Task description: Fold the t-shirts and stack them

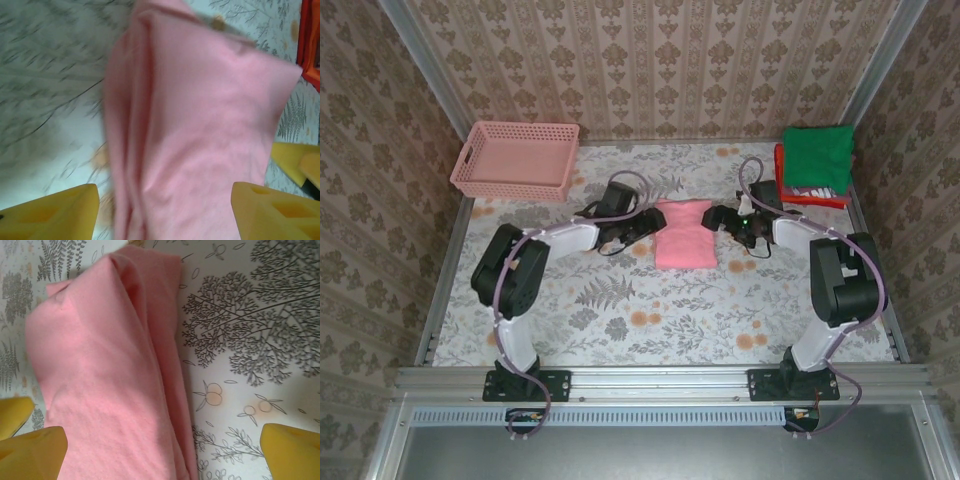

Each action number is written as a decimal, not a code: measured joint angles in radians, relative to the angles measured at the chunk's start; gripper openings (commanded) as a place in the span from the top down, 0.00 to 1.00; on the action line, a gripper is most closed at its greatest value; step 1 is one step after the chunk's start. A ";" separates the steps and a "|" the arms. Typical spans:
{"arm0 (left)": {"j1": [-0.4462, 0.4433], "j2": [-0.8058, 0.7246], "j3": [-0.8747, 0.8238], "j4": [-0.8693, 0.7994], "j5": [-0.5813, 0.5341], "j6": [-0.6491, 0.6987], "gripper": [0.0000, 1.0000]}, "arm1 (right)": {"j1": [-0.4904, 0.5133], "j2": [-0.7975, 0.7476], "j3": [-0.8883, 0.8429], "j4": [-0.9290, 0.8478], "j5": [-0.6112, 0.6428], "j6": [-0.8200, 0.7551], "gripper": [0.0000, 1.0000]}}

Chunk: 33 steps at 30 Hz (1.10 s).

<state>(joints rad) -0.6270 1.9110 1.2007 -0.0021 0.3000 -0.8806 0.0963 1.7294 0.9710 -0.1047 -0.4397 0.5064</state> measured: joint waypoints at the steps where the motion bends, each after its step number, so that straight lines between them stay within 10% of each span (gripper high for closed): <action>1: -0.008 0.024 0.033 -0.013 -0.007 0.011 0.36 | 0.000 0.006 0.000 0.009 -0.009 0.007 0.00; 17: -0.046 0.158 0.152 -0.173 -0.073 0.095 1.00 | 0.023 0.090 0.000 0.114 -0.105 0.082 0.09; 33: -0.040 0.158 0.127 -0.129 -0.056 0.088 1.00 | 0.111 0.164 0.051 0.192 -0.122 0.130 0.26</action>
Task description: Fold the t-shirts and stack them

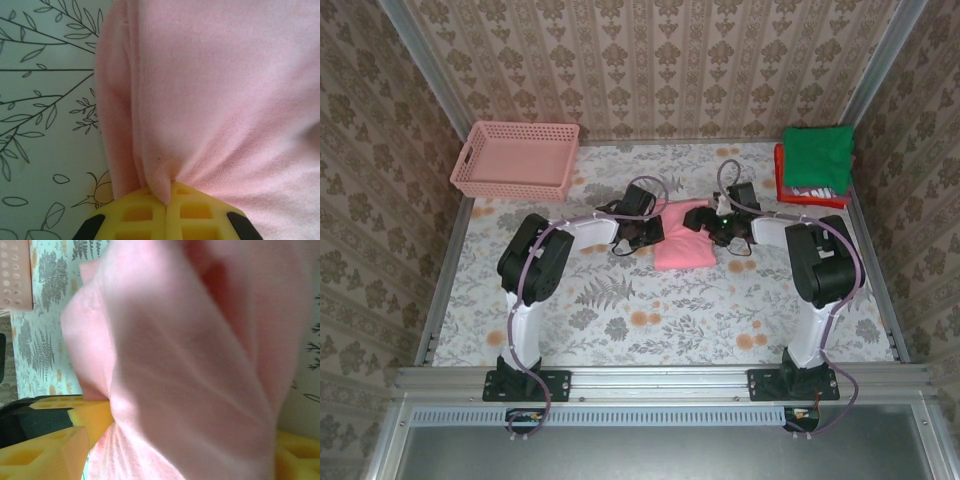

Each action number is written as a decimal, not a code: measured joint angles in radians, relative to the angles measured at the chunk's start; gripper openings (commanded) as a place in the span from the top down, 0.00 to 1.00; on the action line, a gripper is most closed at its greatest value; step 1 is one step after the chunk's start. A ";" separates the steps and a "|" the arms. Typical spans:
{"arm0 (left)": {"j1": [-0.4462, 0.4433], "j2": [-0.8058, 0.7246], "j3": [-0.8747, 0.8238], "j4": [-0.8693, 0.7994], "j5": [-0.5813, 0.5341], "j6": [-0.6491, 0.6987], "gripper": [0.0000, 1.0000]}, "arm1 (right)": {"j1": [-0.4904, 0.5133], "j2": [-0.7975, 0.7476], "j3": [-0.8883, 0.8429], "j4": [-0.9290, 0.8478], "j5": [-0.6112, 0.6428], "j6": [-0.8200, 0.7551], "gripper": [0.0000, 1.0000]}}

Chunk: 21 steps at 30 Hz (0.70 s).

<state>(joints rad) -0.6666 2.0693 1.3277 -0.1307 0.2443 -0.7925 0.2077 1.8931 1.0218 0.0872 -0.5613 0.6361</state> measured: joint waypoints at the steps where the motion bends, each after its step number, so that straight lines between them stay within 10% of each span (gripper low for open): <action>1: 0.000 0.000 -0.001 0.002 0.002 0.000 1.00 | 0.011 0.004 0.003 0.002 0.000 0.001 0.28; 9: 0.000 -0.001 -0.012 0.022 0.006 0.000 0.94 | 0.042 0.035 0.006 0.011 0.000 0.011 0.97; 16: -0.007 -0.044 -0.058 0.092 0.010 -0.011 0.01 | 0.039 0.032 0.016 -0.021 0.005 -0.029 1.00; 21: -0.013 -0.171 -0.156 0.068 -0.046 -0.027 0.00 | 0.037 0.000 0.070 -0.175 0.098 -0.150 1.00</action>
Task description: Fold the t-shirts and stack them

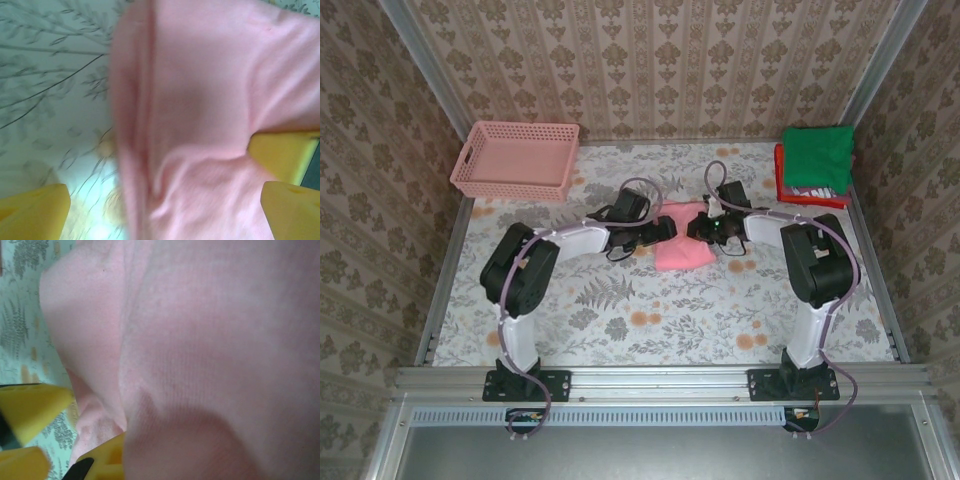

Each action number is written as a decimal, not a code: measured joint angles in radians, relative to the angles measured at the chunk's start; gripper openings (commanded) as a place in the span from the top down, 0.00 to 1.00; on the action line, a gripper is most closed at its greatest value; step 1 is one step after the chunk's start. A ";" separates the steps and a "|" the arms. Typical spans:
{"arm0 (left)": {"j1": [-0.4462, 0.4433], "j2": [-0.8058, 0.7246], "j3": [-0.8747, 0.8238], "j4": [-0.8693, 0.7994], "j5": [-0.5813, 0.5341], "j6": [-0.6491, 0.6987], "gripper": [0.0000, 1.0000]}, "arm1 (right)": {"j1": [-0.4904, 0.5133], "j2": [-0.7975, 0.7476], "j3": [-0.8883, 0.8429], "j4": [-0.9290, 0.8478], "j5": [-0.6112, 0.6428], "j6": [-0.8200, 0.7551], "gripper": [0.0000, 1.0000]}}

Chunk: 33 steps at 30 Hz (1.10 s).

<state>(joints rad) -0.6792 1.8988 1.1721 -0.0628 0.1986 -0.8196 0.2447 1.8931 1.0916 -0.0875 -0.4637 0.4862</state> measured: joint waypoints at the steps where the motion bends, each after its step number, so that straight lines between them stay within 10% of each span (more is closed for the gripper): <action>1: 0.000 -0.029 -0.019 -0.005 -0.013 -0.001 0.00 | -0.003 -0.008 0.016 -0.039 0.026 -0.033 1.00; 13: -0.007 -0.190 -0.188 0.043 -0.122 0.089 0.00 | -0.172 -0.036 0.238 -0.368 0.358 -0.406 1.00; 33: -0.066 -0.191 -0.185 0.056 -0.173 0.193 0.00 | -0.378 0.365 1.093 -0.798 0.290 -0.702 1.00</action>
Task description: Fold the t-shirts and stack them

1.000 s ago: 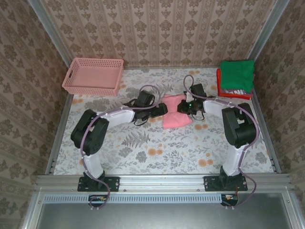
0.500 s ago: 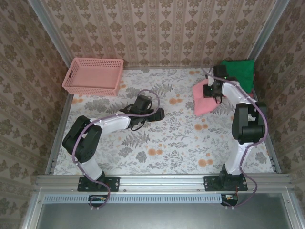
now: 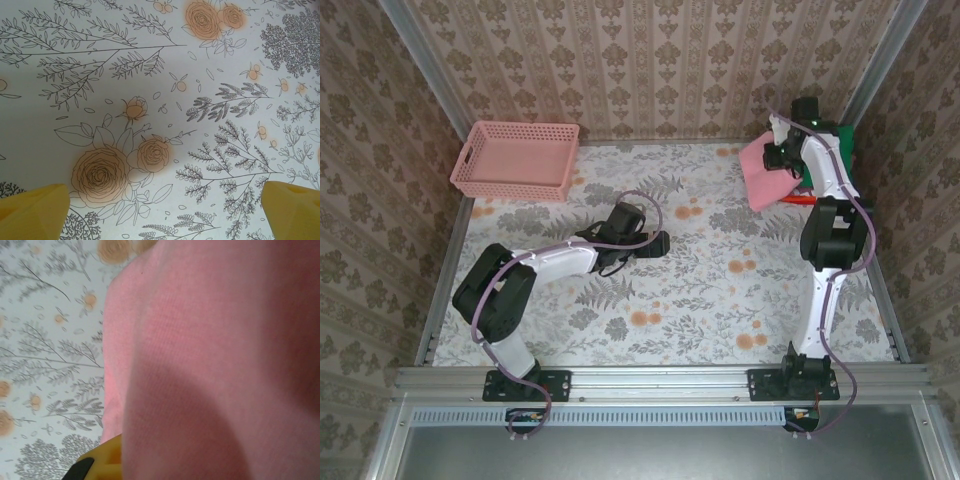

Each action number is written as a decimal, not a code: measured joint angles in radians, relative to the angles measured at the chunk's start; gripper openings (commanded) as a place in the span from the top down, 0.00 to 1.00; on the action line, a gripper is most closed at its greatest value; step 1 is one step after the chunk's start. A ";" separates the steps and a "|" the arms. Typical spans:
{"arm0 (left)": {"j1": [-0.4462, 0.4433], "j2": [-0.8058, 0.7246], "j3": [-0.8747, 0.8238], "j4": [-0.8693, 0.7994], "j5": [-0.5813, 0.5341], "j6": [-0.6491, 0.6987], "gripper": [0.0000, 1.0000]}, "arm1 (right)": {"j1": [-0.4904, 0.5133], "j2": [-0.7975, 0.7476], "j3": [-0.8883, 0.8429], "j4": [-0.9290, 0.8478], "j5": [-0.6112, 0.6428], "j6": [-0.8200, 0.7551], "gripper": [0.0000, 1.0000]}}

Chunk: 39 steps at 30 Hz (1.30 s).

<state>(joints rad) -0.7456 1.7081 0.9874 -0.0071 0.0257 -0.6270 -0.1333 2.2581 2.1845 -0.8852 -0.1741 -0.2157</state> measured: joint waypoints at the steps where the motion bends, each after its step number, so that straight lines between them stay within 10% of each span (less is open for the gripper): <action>1: 0.000 0.000 0.000 0.000 -0.001 0.000 0.00 | -0.002 0.010 0.035 -0.014 -0.007 -0.002 1.00; 15: 0.000 0.000 0.002 -0.012 -0.012 0.000 0.00 | -0.114 0.137 0.488 -0.131 -0.037 -0.014 1.00; 39: 0.000 0.007 0.030 -0.019 -0.011 -0.001 0.00 | -0.167 0.131 0.420 -0.093 -0.114 -0.018 1.00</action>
<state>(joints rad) -0.7456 1.7153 1.0172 -0.0257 0.0143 -0.6277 -0.3000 2.3894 2.6041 -0.9783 -0.2886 -0.2333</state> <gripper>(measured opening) 0.997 0.094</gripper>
